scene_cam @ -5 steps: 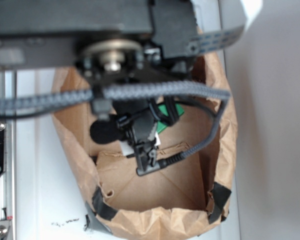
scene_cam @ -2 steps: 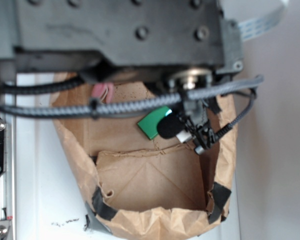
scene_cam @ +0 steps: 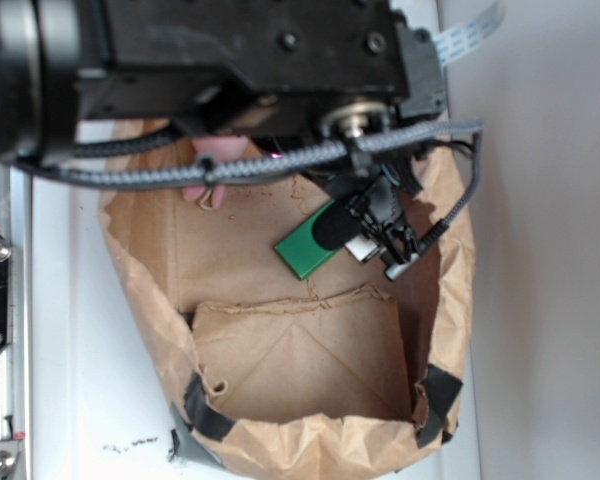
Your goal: Grab the green block.
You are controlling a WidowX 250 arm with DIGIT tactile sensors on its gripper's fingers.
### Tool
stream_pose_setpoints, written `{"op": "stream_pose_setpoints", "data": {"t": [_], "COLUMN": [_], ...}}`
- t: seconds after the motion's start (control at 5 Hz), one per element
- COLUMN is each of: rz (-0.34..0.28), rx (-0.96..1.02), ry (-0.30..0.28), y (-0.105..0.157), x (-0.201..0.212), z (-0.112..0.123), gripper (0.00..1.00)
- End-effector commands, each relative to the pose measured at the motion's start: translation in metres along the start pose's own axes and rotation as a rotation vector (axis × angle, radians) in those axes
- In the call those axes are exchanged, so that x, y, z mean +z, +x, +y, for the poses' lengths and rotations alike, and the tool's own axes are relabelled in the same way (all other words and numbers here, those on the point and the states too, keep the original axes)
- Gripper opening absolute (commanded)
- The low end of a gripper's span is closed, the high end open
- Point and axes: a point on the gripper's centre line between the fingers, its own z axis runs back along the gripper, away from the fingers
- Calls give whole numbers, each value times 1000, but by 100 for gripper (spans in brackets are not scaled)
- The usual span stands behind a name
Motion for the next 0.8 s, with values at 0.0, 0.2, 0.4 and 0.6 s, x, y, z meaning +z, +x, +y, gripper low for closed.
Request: {"op": "stream_pose_setpoints", "data": {"t": [0.0, 0.2, 0.4, 0.6], "rz": [-30, -30, -60, -71], "rx": [7, 7, 29, -5], "ry": [-19, -19, 11, -1], "y": [8, 8, -4, -6], "x": [12, 12, -13, -36], "z": [3, 3, 6, 3], "gripper": [100, 100, 100, 100]}}
